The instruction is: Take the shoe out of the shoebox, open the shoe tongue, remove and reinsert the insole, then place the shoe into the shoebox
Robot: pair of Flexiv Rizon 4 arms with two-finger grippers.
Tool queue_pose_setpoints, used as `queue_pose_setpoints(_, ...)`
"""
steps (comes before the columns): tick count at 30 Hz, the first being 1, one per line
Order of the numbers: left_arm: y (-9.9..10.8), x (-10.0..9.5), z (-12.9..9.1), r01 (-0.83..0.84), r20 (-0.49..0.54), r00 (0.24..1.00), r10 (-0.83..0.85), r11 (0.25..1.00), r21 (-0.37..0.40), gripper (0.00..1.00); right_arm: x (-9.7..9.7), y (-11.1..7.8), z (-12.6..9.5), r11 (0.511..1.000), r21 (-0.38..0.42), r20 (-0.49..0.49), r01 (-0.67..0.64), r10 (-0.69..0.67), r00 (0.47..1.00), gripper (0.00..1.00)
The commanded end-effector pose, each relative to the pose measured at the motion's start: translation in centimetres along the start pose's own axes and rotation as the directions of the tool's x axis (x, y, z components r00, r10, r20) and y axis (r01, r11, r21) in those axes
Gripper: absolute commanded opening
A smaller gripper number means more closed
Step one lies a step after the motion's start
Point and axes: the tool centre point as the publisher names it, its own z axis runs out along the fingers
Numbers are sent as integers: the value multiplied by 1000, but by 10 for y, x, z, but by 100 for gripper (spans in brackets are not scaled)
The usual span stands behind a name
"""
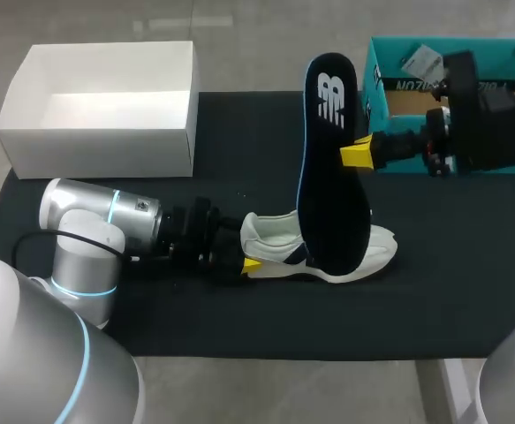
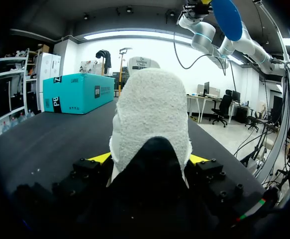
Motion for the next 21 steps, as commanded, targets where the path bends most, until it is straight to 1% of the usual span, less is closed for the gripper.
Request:
queue_pose_setpoints(1,0,0,0,0,0,1000,0,1000,1,0,16,-15,-8,999,-40,104,-5,9,995,0)
queue_pose_setpoints(10,0,0,0,0,0,1000,0,1000,1,0,19,-20,-10,999,-31,108,-18,22,994,0)
queue_pose_setpoints(21,0,0,0,0,0,1000,0,1000,1,0,17,-20,-11,999,-37,119,-21,26,993,0)
